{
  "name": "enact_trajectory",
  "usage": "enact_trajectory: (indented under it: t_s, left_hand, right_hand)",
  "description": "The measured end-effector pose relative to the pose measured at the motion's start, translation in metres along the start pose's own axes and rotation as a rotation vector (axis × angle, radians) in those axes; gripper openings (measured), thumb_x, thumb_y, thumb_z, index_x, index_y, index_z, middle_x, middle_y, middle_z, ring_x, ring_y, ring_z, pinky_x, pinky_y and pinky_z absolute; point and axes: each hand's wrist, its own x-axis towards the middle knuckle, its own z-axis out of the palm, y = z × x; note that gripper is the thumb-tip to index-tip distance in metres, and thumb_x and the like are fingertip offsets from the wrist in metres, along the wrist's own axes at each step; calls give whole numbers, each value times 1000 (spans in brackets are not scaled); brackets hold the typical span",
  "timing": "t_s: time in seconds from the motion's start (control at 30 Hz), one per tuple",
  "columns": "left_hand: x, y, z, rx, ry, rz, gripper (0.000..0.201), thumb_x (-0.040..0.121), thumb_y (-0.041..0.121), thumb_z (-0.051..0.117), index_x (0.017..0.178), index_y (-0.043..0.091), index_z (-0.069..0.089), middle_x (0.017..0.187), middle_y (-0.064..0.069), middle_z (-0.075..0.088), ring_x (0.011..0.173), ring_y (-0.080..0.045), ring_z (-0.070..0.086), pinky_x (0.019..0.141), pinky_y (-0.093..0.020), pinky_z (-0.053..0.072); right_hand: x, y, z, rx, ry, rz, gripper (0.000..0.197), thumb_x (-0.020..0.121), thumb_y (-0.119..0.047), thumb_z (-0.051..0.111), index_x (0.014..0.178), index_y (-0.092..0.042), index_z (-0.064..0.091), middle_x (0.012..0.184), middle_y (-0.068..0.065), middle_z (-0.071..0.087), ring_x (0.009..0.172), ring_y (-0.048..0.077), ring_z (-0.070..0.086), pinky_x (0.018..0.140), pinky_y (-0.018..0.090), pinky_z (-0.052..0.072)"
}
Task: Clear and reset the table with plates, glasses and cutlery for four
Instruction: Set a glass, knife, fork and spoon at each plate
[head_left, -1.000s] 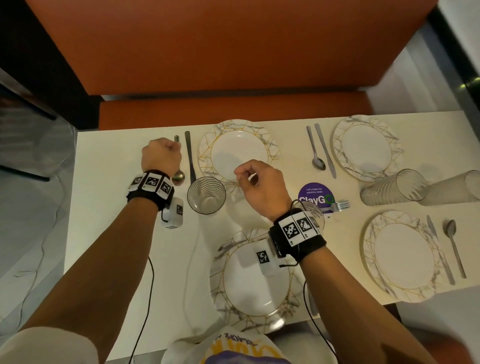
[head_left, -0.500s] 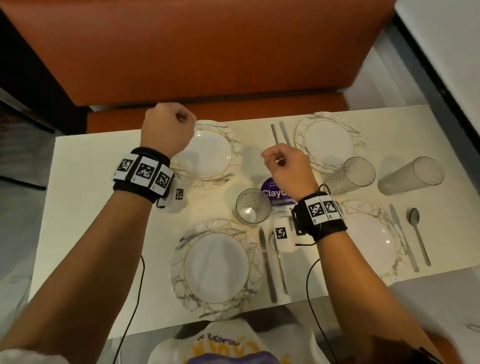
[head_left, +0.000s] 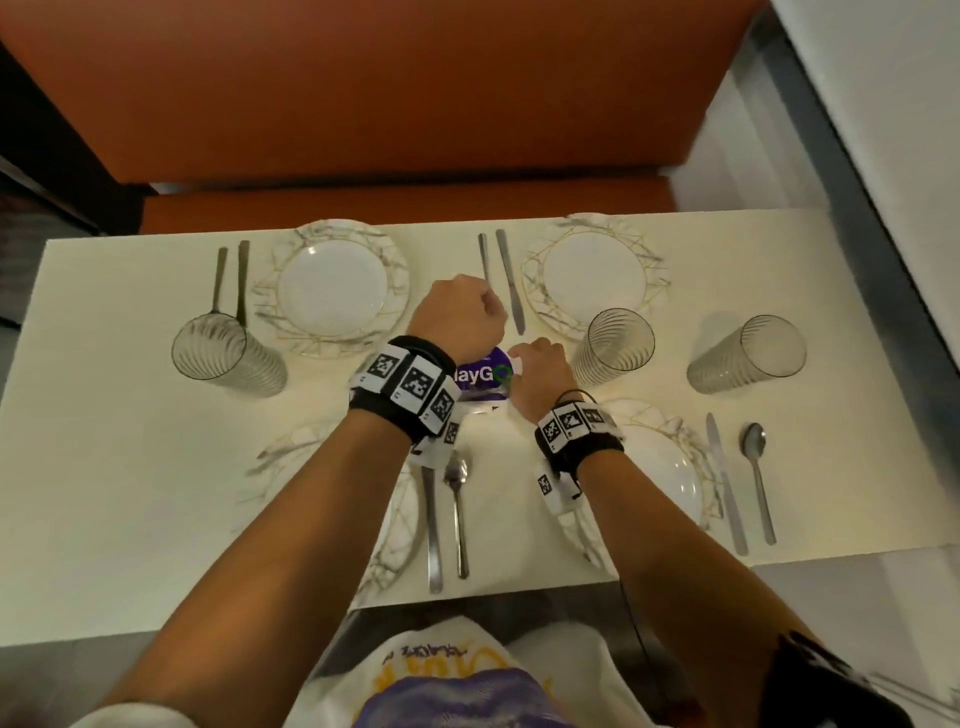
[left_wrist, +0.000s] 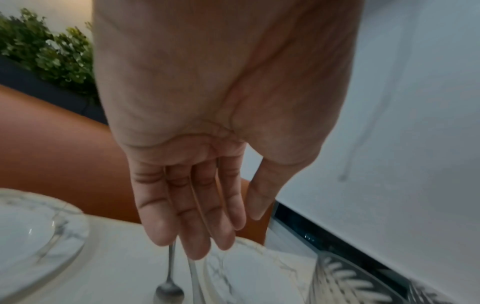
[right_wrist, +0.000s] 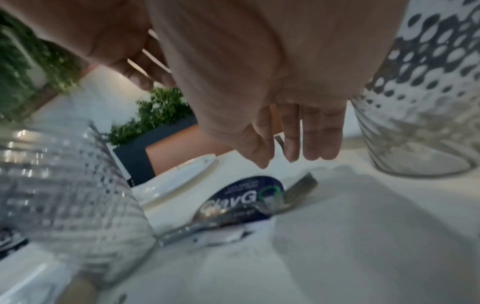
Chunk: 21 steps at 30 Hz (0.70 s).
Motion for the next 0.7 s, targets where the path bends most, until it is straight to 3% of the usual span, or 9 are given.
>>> enact_trajectory:
  t_s: [0.1,0.23,0.37,0.47,0.7]
  left_hand:
    - [-2,7,33,-5,-58,-88,18,97,24,57,104,18,72,107,-5,71,94,-26,69,82,-38,60]
    - [-4,6,65,35,-122,-190,27,94,17,60,117,10,71,122,-10,69,110,-31,66,92,-39,56]
    - [-5,-6,88,119,-201,-257,35,93,21,65,127,11,65,129,-10,66,117,-32,62,97,-43,53]
    - [-5,-15,99,208,-236,-274,43,95,23,64,137,13,60,134,-10,63,124,-32,59,104,-43,50]
    - [-6,-18,105,305,-237,-234,29,99,25,59,127,21,65,125,-6,68,120,-31,61,105,-48,47]
  right_hand:
    - [5,12,13,-93,-52,-4,39,93,-16,55,132,-12,52,133,17,46,122,34,42,98,43,45]
    - [8,19,20,-85,-106,13,35,94,-11,55,129,-8,52,132,18,43,120,36,45,99,44,46]
    - [12,23,22,-14,-113,18,40,91,-2,59,131,-6,52,135,17,42,120,34,49,103,39,43]
    - [12,25,18,10,-110,29,38,88,-3,65,125,-5,57,132,16,48,118,30,50,99,33,43]
    - [12,20,-3,132,-22,21,29,83,-3,67,112,-7,63,118,13,59,108,30,57,85,33,46]
